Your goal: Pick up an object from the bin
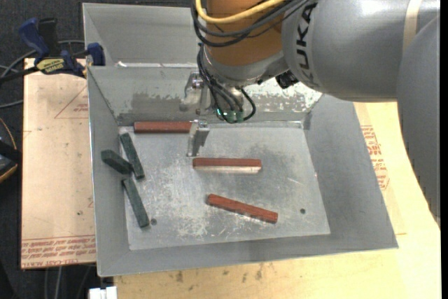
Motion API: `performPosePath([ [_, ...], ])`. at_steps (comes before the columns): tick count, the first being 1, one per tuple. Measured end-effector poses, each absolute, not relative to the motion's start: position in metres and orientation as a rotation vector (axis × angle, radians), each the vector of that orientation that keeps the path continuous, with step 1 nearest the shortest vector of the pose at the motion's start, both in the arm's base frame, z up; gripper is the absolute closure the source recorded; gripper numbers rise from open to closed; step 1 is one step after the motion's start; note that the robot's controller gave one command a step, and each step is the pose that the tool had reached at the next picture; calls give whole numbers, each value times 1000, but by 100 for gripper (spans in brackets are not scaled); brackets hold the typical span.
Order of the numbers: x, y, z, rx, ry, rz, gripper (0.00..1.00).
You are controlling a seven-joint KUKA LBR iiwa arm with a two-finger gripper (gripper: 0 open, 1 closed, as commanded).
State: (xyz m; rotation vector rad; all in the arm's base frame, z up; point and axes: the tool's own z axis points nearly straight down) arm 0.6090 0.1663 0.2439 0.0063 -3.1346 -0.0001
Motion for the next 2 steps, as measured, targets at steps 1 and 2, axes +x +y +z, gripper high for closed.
performPosePath([
  [1,610,165,249,2,-3143,-2,0],
  [2,607,146,206,37,-3150,-5,0],
])
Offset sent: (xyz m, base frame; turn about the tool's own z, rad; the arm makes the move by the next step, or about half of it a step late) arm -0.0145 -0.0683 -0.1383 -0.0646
